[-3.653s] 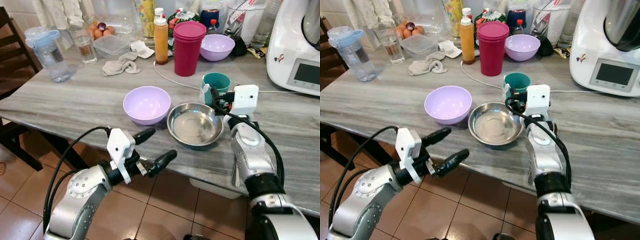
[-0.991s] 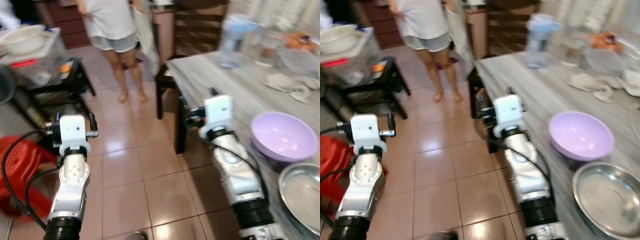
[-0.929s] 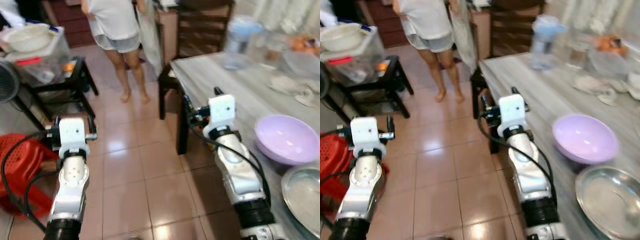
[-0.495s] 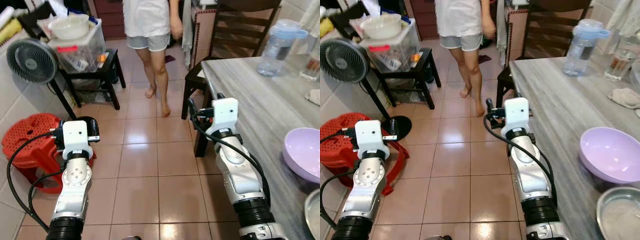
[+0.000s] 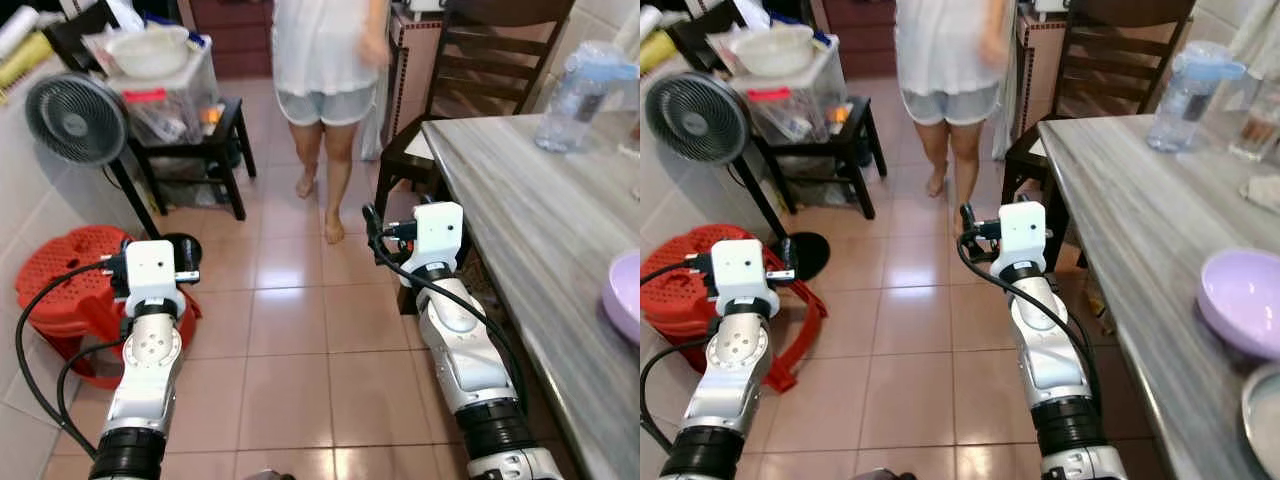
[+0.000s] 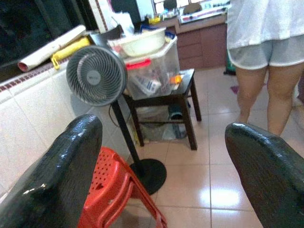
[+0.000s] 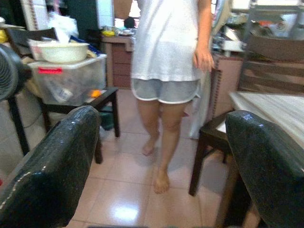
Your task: Setting the table
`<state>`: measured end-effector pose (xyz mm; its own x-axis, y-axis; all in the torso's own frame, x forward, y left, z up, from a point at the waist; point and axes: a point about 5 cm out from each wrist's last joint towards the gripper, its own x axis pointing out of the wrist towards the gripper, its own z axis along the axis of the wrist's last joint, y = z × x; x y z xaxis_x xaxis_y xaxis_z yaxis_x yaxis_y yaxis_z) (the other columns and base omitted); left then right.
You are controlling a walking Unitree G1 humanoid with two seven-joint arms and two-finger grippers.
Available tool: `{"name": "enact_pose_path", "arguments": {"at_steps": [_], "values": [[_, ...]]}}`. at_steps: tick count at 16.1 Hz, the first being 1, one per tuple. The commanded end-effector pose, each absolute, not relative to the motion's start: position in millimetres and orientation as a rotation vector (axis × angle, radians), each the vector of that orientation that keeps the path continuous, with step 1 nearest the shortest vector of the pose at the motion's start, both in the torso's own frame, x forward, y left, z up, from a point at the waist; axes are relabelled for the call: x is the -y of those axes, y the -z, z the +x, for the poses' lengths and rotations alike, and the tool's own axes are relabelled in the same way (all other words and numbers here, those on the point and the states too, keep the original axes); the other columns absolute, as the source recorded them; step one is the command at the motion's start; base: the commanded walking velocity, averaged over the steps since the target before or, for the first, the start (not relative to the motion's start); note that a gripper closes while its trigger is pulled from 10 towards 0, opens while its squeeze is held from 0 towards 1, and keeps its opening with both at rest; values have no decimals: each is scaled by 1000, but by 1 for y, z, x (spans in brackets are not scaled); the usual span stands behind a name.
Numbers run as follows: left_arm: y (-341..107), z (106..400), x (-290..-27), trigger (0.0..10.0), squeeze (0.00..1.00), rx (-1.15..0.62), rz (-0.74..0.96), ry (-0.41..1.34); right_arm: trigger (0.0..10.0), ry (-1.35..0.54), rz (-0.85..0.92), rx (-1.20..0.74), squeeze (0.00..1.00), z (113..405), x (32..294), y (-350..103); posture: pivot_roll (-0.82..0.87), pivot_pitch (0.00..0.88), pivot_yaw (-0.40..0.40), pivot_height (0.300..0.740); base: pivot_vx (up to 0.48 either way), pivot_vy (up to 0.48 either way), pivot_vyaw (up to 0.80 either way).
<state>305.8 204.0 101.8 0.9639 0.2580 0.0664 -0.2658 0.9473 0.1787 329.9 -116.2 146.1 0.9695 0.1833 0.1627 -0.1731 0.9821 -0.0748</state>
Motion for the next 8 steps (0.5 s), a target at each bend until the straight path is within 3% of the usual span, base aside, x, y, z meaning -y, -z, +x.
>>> {"name": "enact_pose_path", "arguments": {"at_steps": [1,8], "values": [[-96,305,-204,10000,0,21,187,-254,10000,-154,-51,139,0,330,122,-139,-62,51,41,740,0,405,0],[-54,295,-196,10000,0,-132,181,-220,10000,-111,-51,-14,0,327,138,-97,-65,45,32,740,0,451,0]]}}
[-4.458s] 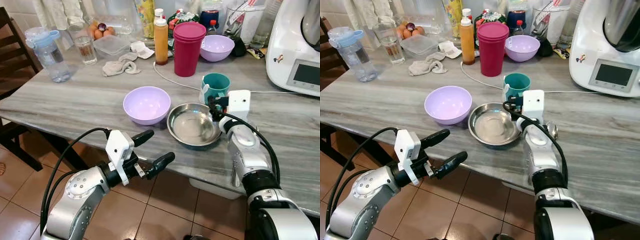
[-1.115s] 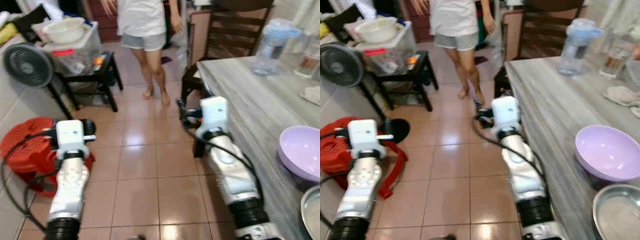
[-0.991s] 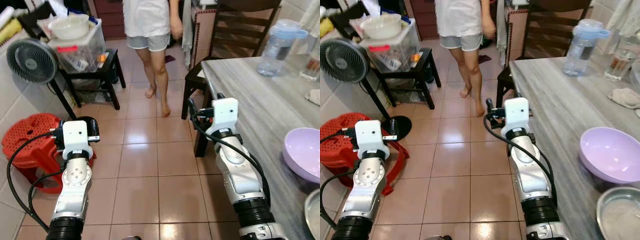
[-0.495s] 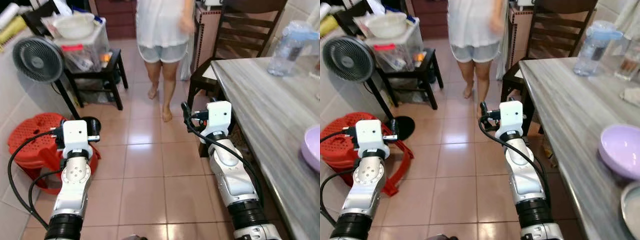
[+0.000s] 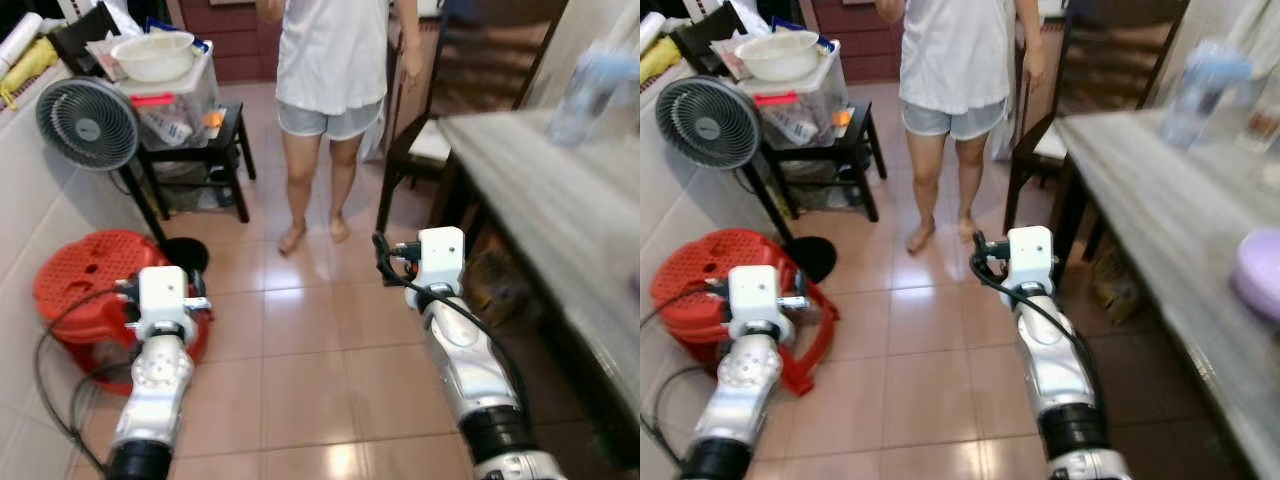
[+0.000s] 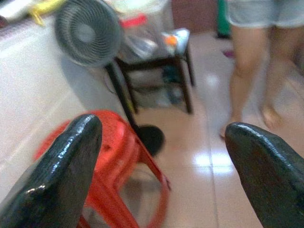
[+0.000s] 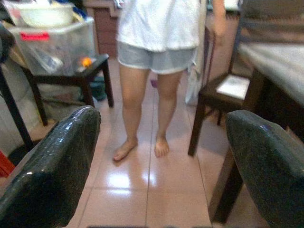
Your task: Setting the table
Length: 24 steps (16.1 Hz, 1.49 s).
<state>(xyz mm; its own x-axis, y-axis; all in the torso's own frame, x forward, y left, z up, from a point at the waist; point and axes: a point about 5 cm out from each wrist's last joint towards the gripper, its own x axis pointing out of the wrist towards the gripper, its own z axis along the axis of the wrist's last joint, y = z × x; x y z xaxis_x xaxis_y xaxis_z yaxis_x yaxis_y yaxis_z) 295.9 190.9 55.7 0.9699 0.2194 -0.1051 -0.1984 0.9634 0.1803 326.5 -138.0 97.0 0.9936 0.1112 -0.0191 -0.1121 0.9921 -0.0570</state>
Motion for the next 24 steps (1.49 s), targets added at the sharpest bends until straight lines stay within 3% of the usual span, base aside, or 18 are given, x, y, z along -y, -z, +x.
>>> {"name": "enact_pose_path", "arguments": {"at_steps": [1,7,14,19,24], "values": [[-47,293,-197,10000,0,-159,188,-219,10000,-109,-58,-37,0,325,139,-89,-65,45,31,740,0,480,0],[-1,275,-193,10000,0,-360,205,-189,10000,-81,-100,-252,0,307,154,-34,-67,45,28,740,0,480,0],[31,255,-190,10000,0,-556,234,-154,10000,-75,-98,-570,0,267,166,26,-84,29,16,740,0,480,0],[45,241,-187,10000,0,-648,239,-74,10000,-77,-165,-717,0,245,174,47,-80,15,15,740,0,0,0],[64,214,-197,10000,0,-803,297,0,10000,-113,-233,-802,0,226,172,61,-95,4,28,740,0,0,800]]}}
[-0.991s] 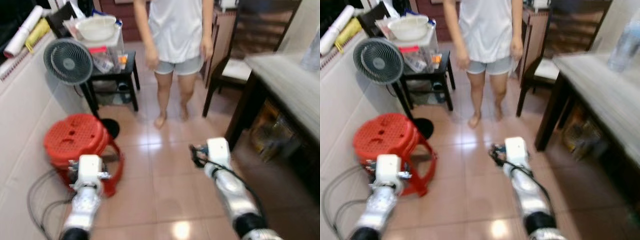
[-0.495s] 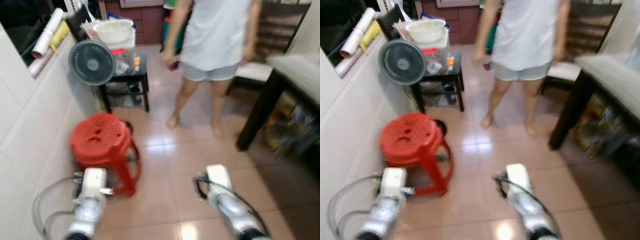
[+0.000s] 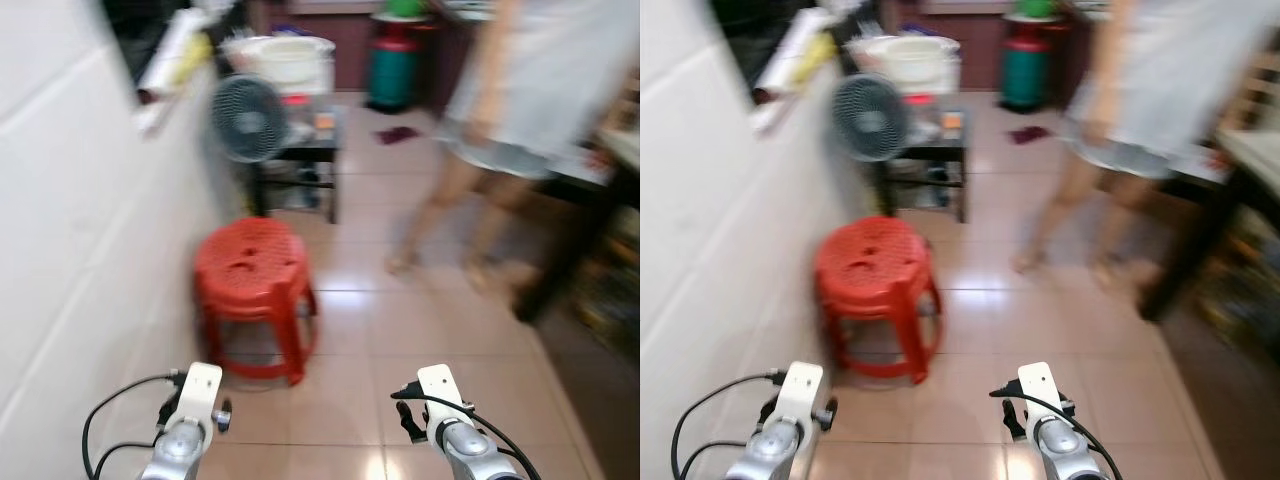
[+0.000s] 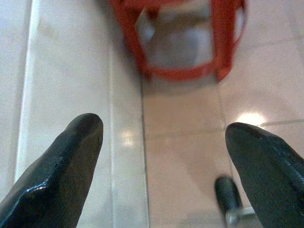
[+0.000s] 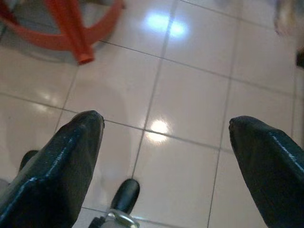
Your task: Setting the table
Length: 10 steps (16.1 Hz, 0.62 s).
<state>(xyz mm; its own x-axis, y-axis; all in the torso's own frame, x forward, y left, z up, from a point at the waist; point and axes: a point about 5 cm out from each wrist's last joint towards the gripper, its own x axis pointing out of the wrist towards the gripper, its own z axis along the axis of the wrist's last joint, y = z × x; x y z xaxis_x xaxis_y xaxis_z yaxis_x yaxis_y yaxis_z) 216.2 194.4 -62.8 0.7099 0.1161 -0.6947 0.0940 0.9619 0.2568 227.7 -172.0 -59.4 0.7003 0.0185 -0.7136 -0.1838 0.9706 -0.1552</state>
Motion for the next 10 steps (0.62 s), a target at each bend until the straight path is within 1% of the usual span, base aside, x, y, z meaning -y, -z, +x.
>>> {"name": "enact_pose_path", "arguments": {"at_steps": [1,3,4,6,10], "values": [[65,212,-198,10000,0,-813,298,1,10000,-111,-233,-806,0,225,172,61,-97,1,29,740,0,0,800],[69,205,-202,10000,0,-844,290,2,10000,-111,-229,-811,0,224,172,62,-97,0,29,740,0,0,703],[72,199,-203,10000,0,-868,290,19,10000,-109,-218,-822,0,221,171,64,-99,0,30,740,0,0,0],[74,196,-204,10000,0,-884,294,31,10000,-115,-230,-827,0,220,172,65,-99,0,29,740,0,0,0],[74,196,-203,10000,0,-887,280,38,10000,-127,-243,-840,0,217,170,67,-96,0,24,740,0,0,0]]}}
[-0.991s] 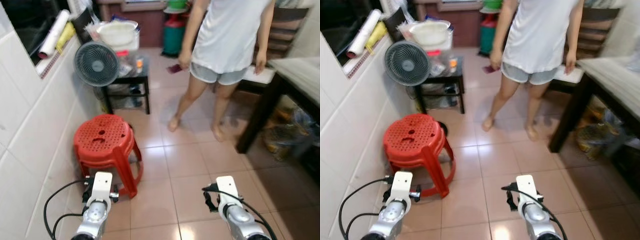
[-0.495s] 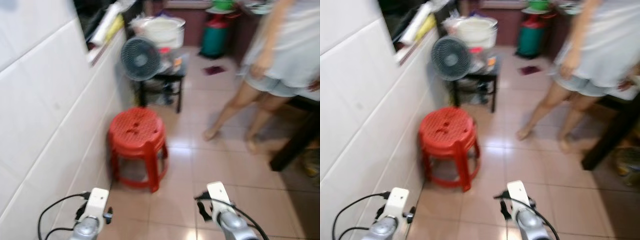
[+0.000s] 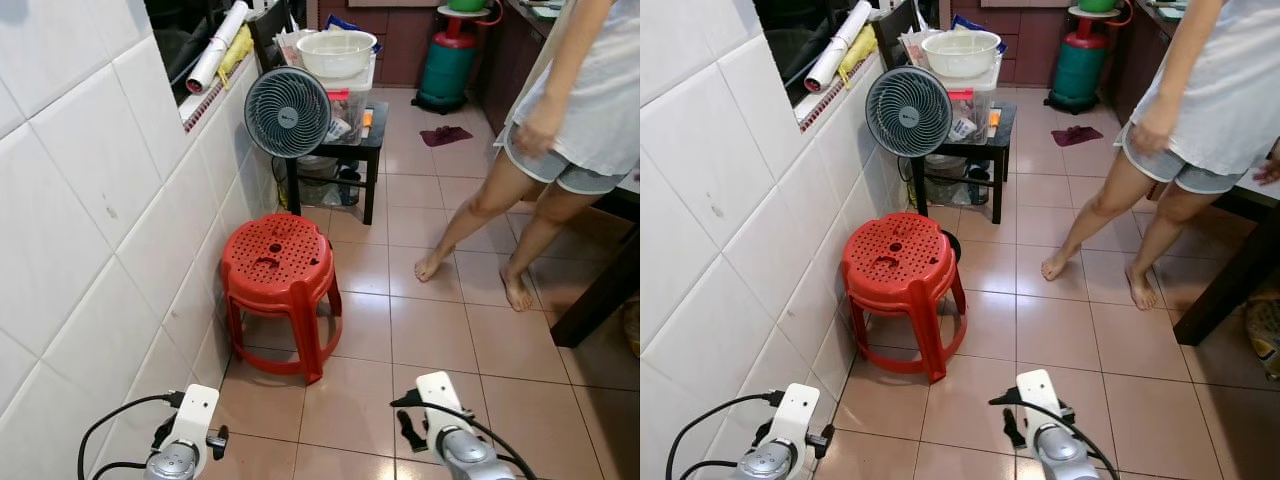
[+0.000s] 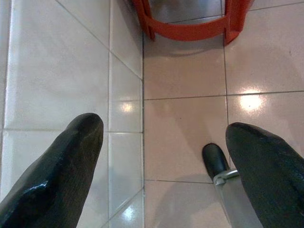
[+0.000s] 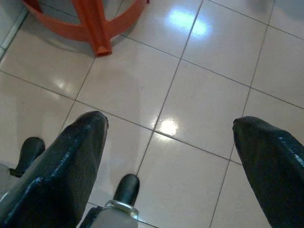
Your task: Setting the table
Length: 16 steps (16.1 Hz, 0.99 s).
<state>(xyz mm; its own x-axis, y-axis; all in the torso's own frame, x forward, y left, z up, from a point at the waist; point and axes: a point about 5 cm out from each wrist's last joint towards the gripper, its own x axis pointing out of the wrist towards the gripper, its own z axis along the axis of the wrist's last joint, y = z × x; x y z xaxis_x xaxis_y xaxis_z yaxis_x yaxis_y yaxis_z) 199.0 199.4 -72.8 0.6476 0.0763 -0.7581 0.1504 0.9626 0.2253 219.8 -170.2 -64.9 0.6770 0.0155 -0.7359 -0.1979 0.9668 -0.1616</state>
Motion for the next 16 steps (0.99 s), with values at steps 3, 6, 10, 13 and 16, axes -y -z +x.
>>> {"name": "enact_pose_path", "arguments": {"at_steps": [3,6,10,13,16], "values": [[74,197,-202,10000,0,-885,281,51,10000,-130,-251,-847,0,216,171,68,-100,0,26,740,0,0,0],[75,196,-200,10000,0,-890,273,62,10000,-131,-260,-852,0,215,173,68,-107,0,25,740,0,275,0],[78,190,-199,10000,0,-910,269,67,10000,-134,-273,-873,0,209,176,71,-108,0,21,740,194,349,0],[80,186,-198,10000,0,-924,271,73,10000,-134,-280,-889,0,205,179,73,-113,0,15,740,277,356,0],[81,184,-199,10000,0,-932,280,79,10000,-131,-280,-903,0,200,181,76,-111,0,17,740,284,235,0]]}}
